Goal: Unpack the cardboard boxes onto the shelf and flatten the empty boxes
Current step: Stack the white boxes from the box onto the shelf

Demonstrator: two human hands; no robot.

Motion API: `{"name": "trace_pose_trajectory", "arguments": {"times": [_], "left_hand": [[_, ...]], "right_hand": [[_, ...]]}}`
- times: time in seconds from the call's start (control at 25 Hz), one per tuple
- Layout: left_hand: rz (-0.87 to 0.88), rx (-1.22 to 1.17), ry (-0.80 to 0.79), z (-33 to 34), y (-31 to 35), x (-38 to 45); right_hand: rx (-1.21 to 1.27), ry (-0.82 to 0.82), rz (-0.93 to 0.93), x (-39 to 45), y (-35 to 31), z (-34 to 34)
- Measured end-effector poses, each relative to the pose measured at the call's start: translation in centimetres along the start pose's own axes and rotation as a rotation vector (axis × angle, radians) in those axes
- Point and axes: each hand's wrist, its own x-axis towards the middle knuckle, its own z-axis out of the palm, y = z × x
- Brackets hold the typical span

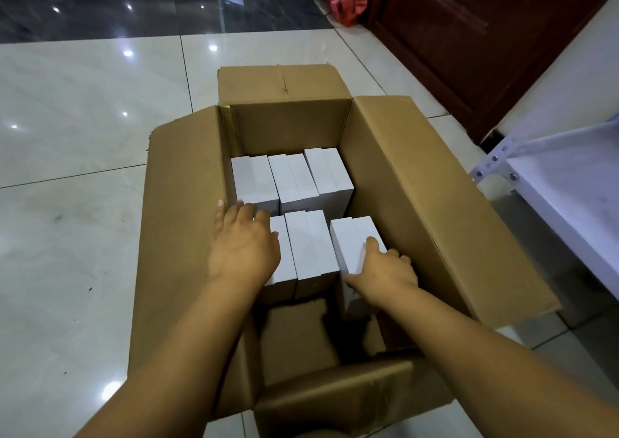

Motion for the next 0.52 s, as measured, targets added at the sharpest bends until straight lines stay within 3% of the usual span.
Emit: {"name": "trace_pose_trajectory", "arguments": {"times": [0.28,0.52], "left_hand": [[-0.017,-0.142,0.019,-0.5,1.2,-1.7],[-0.150,-0.480,-0.102,-2.1,5.4,-4.1]], "right_hand": [[0.090,0.171,-0.084,-5.3,1.7,-3.6],[0.438,0.315,-0.200,-7.7,4.0,-6.1]]}}
